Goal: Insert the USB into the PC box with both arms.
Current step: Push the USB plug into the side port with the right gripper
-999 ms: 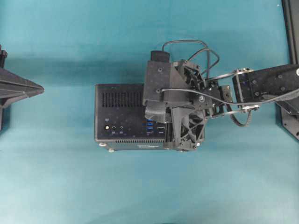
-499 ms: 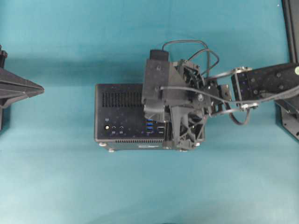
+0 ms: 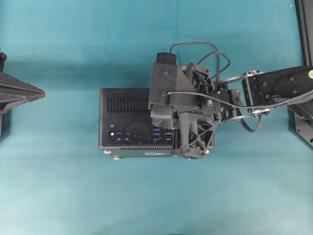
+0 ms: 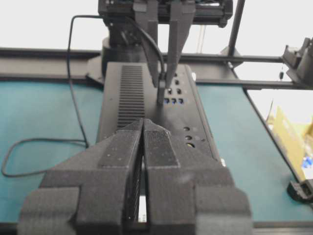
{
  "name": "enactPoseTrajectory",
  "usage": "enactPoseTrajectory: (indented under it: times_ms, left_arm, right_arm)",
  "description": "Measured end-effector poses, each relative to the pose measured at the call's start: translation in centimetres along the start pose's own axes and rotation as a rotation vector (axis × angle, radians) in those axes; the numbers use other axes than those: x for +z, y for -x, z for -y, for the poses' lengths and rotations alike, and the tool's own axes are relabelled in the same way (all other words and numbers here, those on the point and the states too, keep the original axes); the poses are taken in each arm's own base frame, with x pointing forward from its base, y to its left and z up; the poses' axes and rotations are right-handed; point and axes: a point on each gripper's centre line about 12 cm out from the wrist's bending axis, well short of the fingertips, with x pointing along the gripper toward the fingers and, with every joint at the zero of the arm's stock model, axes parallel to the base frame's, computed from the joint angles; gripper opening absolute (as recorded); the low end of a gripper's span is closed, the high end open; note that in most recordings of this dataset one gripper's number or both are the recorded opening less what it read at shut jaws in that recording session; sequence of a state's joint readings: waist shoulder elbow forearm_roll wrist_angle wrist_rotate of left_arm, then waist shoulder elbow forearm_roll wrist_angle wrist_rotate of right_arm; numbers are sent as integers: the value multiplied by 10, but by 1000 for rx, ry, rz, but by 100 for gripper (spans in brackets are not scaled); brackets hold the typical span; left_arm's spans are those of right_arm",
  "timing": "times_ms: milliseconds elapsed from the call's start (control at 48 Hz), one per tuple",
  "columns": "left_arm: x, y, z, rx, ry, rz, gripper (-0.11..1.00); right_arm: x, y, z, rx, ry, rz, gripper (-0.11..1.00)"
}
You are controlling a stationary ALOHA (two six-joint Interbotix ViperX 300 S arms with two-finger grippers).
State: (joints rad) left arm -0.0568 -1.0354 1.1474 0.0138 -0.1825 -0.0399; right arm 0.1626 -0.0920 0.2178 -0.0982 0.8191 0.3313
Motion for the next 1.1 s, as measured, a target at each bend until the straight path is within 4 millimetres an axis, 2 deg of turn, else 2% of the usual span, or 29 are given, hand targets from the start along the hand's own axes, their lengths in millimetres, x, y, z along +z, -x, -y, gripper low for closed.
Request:
enactPoseTrajectory:
  times_ms: [1103]
  left_arm:
    - [-1,0,0,-1,0,-2,0]
  right_arm:
    - [1,-3,1,8,-15,-2,12]
